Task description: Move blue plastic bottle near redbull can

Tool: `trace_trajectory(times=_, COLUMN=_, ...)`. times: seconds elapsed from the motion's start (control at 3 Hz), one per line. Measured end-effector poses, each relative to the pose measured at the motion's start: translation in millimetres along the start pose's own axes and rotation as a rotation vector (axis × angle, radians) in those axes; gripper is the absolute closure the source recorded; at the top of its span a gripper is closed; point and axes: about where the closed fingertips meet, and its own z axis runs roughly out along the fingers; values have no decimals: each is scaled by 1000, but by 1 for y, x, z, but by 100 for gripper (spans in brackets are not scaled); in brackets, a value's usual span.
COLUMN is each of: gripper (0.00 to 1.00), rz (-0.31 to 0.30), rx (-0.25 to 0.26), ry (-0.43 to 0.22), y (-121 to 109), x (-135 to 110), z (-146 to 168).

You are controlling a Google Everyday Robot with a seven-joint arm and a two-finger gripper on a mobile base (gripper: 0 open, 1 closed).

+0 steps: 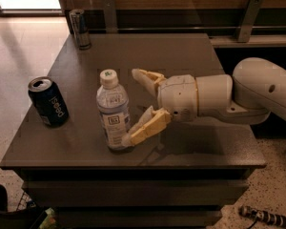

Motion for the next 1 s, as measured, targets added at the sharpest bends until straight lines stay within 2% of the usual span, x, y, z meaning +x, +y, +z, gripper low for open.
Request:
trace_trajectory(times=0.67, gripper=0, rz=0, rx=-19, ry=-113, y=14, x=-1, z=19)
trace_trajectory(times=1.0, gripper=16, rz=-9, rx=-51, ry=-134, y=20, x=-4, z=34)
